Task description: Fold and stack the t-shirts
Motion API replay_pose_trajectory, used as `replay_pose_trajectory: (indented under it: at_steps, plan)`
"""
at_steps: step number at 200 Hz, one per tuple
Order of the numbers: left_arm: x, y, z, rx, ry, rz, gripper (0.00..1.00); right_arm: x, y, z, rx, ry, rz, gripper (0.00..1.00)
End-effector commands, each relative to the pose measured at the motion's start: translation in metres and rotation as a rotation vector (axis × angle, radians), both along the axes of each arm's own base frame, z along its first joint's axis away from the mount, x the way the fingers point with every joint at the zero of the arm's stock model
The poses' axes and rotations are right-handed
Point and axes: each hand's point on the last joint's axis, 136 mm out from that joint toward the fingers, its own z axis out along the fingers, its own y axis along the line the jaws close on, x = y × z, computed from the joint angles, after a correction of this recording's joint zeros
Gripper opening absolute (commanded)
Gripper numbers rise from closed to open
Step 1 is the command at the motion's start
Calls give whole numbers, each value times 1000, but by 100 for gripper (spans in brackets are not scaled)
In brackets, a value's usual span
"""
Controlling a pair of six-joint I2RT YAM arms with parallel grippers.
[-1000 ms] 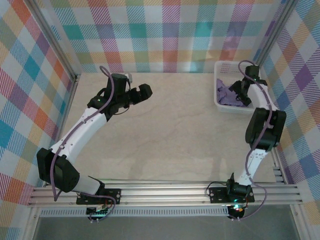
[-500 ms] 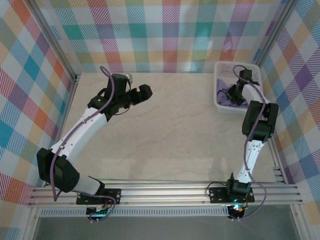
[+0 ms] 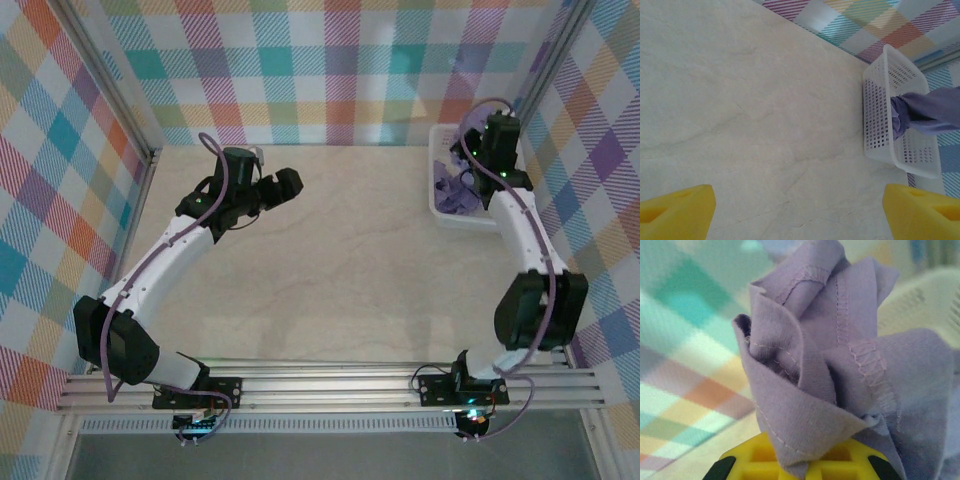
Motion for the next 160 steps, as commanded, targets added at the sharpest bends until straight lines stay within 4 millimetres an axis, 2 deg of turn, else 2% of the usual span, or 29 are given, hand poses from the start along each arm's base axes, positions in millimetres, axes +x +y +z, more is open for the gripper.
replay_pose_trajectory:
  at_steps: [1, 24, 51, 77, 102, 116, 129, 140, 160]
  plan:
    - [0, -1, 9, -2, -18, 16, 86, -15, 20, 94, -53, -230, 65, 0]
    - [-2, 9, 19, 14, -37, 55, 86, -43, 62, 173, -78, -394, 220, 0]
    - [-7, 23, 32, 26, -68, 109, 86, -89, 110, 249, -92, -573, 384, 0]
    - [-14, 35, 41, 34, -89, 152, 86, -132, 141, 311, -28, -738, 530, 0]
    - [-23, 50, 47, 51, -104, 209, 86, -164, 160, 356, 39, -837, 643, 0]
    - [-29, 62, 49, 75, -110, 254, 87, -170, 172, 366, 61, -838, 686, 0]
    - [-34, 74, 54, 99, -119, 296, 87, -163, 188, 360, 80, -790, 735, 0]
    - [-40, 84, 57, 122, -123, 327, 88, -151, 205, 341, 92, -715, 777, 0]
    - [-49, 99, 63, 162, -133, 372, 88, -124, 236, 289, 110, -569, 823, 0]
